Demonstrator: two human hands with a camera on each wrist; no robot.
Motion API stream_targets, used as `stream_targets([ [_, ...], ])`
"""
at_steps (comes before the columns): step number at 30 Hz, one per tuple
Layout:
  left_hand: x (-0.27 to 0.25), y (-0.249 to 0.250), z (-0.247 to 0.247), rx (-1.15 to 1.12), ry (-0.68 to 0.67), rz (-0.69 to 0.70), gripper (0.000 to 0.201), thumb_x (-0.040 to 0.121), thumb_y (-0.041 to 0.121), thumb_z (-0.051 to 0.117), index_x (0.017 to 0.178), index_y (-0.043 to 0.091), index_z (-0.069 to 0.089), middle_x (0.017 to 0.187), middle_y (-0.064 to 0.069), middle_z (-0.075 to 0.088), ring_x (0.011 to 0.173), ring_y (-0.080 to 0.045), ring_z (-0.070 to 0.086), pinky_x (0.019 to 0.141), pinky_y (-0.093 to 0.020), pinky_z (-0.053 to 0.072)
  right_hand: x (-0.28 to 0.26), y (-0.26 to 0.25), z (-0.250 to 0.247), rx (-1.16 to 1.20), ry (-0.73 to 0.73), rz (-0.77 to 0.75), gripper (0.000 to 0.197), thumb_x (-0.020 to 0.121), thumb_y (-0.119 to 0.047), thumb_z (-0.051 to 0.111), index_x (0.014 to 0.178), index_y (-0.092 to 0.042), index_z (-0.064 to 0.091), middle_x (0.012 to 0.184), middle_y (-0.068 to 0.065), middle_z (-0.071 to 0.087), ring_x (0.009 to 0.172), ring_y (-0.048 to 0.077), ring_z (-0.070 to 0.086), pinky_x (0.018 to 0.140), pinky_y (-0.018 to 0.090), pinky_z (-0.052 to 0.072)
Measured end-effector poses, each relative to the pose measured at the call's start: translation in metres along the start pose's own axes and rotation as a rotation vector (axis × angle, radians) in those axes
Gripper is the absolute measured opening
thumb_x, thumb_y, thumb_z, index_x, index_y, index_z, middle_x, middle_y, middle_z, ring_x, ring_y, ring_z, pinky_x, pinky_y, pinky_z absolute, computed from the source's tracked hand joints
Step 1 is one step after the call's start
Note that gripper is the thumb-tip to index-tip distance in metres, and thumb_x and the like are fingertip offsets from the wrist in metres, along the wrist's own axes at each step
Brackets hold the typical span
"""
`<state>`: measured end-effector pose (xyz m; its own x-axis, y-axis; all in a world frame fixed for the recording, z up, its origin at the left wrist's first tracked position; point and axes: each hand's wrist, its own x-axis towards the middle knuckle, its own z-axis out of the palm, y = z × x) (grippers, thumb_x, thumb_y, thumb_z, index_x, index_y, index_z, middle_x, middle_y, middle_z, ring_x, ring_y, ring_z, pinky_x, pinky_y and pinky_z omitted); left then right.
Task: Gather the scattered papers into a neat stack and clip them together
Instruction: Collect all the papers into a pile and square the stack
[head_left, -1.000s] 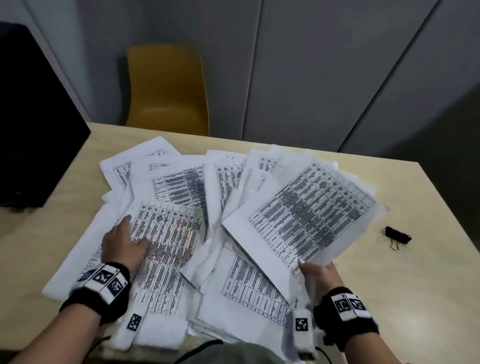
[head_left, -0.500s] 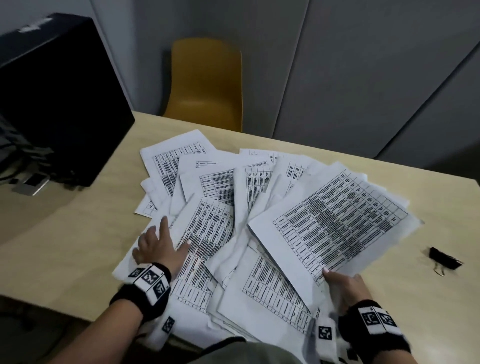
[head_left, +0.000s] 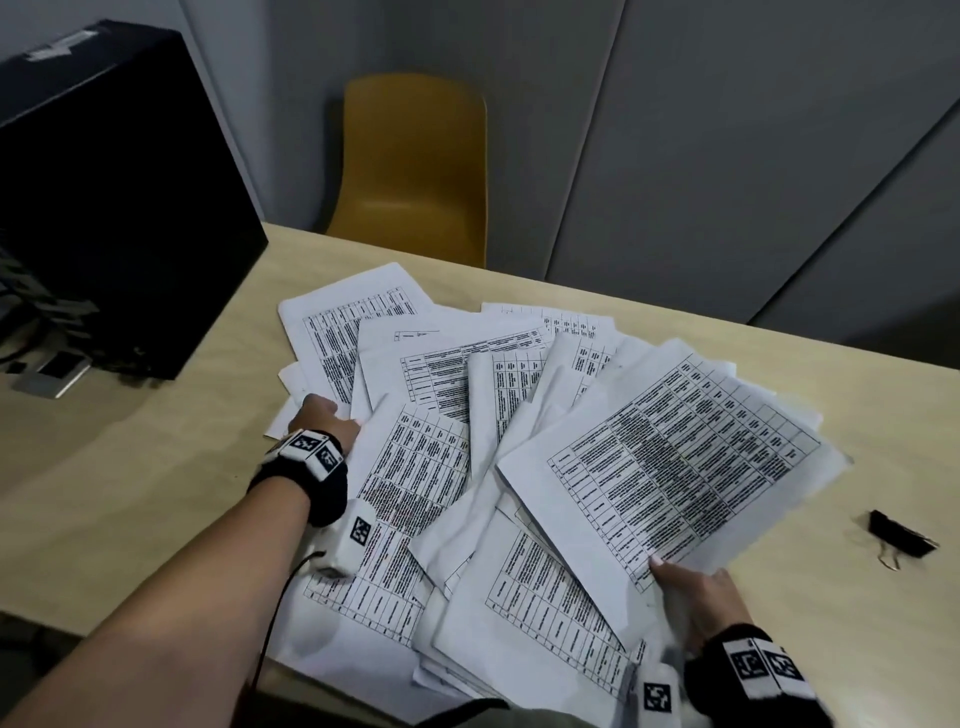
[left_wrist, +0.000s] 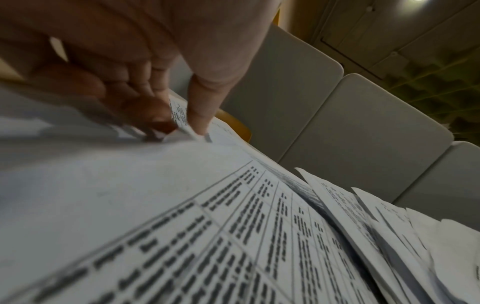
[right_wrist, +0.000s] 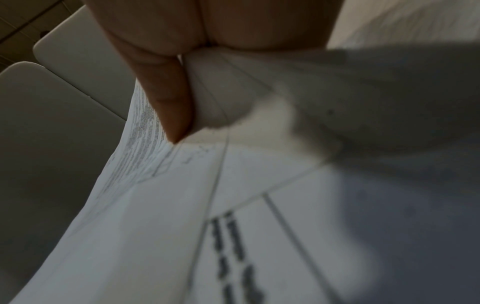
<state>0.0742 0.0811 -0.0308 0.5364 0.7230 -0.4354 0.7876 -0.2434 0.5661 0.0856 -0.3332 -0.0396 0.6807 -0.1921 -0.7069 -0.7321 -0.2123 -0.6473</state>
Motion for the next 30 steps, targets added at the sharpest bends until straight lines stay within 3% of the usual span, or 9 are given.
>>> stream_targets([
  [4, 0.0, -0.015, -0.002, -0.113, -0.045, 0.041, 0.014, 0.078, 0.004, 0.061, 0.088, 0.011, 0.068, 0.102, -0.013, 0.068, 0.095, -0.029, 0.061, 0.093, -0.034, 0.047, 0.002, 0.002, -0.003, 0.014, 0.013, 0.039, 0.039, 0.077, -0.022, 0.073, 0.075, -0.023, 0.034, 0.026, -0.007, 0.035, 0.012, 0.005, 0.027, 0.031, 0.014, 0.035],
  [9, -0.008, -0.066, -0.016, -0.189, -0.159, -0.007, 0.017, 0.074, -0.012, 0.059, 0.067, 0.003, 0.064, 0.071, -0.023, 0.066, 0.069, -0.028, 0.058, 0.074, -0.044, 0.052, 0.005, 0.005, -0.006, 0.087, -0.03, 0.079, 0.061, 0.072, -0.023, 0.077, 0.065, -0.029, 0.017, 0.017, -0.006, 0.025, 0.012, 0.004, 0.022, 0.035, 0.017, 0.039],
  [13, -0.02, -0.087, -0.025, 0.103, -0.373, 0.019, 0.021, 0.075, -0.01, 0.06, 0.059, 0.004, 0.061, 0.046, -0.009, 0.057, 0.048, -0.02, 0.05, 0.056, -0.025, 0.039, 0.009, 0.008, -0.005, 0.107, -0.035, 0.087, 0.063, 0.07, -0.024, 0.079, 0.066, -0.03, 0.016, 0.017, -0.007, 0.025, 0.012, 0.005, 0.022, 0.038, 0.021, 0.041],
  [15, -0.027, -0.079, -0.036, 0.256, -0.357, 0.057, 0.023, 0.073, 0.001, 0.066, 0.054, 0.012, 0.062, 0.053, -0.005, 0.061, 0.055, -0.02, 0.054, 0.061, -0.024, 0.043, 0.009, 0.007, -0.006, 0.108, -0.052, 0.077, 0.06, 0.068, -0.024, 0.08, 0.067, -0.029, 0.02, 0.019, -0.008, 0.028, 0.014, 0.006, 0.026, 0.039, 0.022, 0.042],
  [18, -0.027, -0.052, -0.053, 0.335, -0.025, 0.11, 0.004, 0.075, 0.014, 0.064, 0.073, 0.017, 0.062, 0.075, -0.003, 0.064, 0.074, -0.025, 0.06, 0.07, -0.027, 0.045, 0.011, 0.007, -0.004, 0.128, -0.008, 0.073, 0.048, 0.067, -0.021, 0.08, 0.093, -0.018, 0.04, 0.051, 0.003, 0.049, 0.041, 0.015, 0.049, 0.049, 0.027, 0.045],
  [20, -0.022, -0.029, -0.053, 0.161, 0.117, 0.197, 0.01, 0.078, 0.012, 0.062, 0.086, 0.015, 0.06, 0.085, -0.007, 0.064, 0.081, -0.026, 0.058, 0.073, -0.027, 0.043, 0.012, 0.009, -0.004, 0.124, 0.008, 0.083, 0.046, 0.072, -0.023, 0.078, 0.082, -0.023, 0.033, 0.037, -0.004, 0.04, 0.028, 0.012, 0.039, 0.044, 0.026, 0.045],
  [23, -0.002, -0.001, -0.034, 0.158, 0.032, 0.332, 0.026, 0.081, 0.011, 0.062, 0.108, 0.013, 0.059, 0.111, -0.014, 0.065, 0.101, -0.03, 0.059, 0.089, -0.033, 0.045, 0.016, 0.01, -0.004, 0.095, 0.03, 0.08, 0.057, 0.074, -0.022, 0.077, 0.068, -0.027, 0.02, 0.017, -0.006, 0.023, 0.013, 0.003, 0.022, 0.035, 0.017, 0.038],
  [28, 0.03, 0.04, -0.005, 0.42, -0.071, 0.394, 0.052, 0.084, 0.018, 0.059, 0.133, 0.01, 0.043, 0.137, -0.018, 0.047, 0.124, -0.036, 0.045, 0.103, -0.039, 0.037, 0.021, 0.011, -0.006, 0.053, 0.043, 0.047, 0.044, 0.077, -0.019, 0.074, 0.087, -0.017, 0.031, 0.04, -0.007, 0.041, 0.03, 0.008, 0.036, 0.035, 0.011, 0.033],
  [30, 0.04, 0.05, 0.001, 0.499, -0.09, 0.442, 0.05, 0.086, 0.024, 0.056, 0.131, 0.008, 0.04, 0.138, -0.019, 0.044, 0.126, -0.037, 0.041, 0.105, -0.043, 0.035, 0.027, 0.015, -0.007, 0.05, 0.017, 0.06, 0.047, 0.072, -0.019, 0.077, 0.093, -0.017, 0.035, 0.032, -0.009, 0.037, 0.024, 0.005, 0.033, 0.033, 0.01, 0.032],
])
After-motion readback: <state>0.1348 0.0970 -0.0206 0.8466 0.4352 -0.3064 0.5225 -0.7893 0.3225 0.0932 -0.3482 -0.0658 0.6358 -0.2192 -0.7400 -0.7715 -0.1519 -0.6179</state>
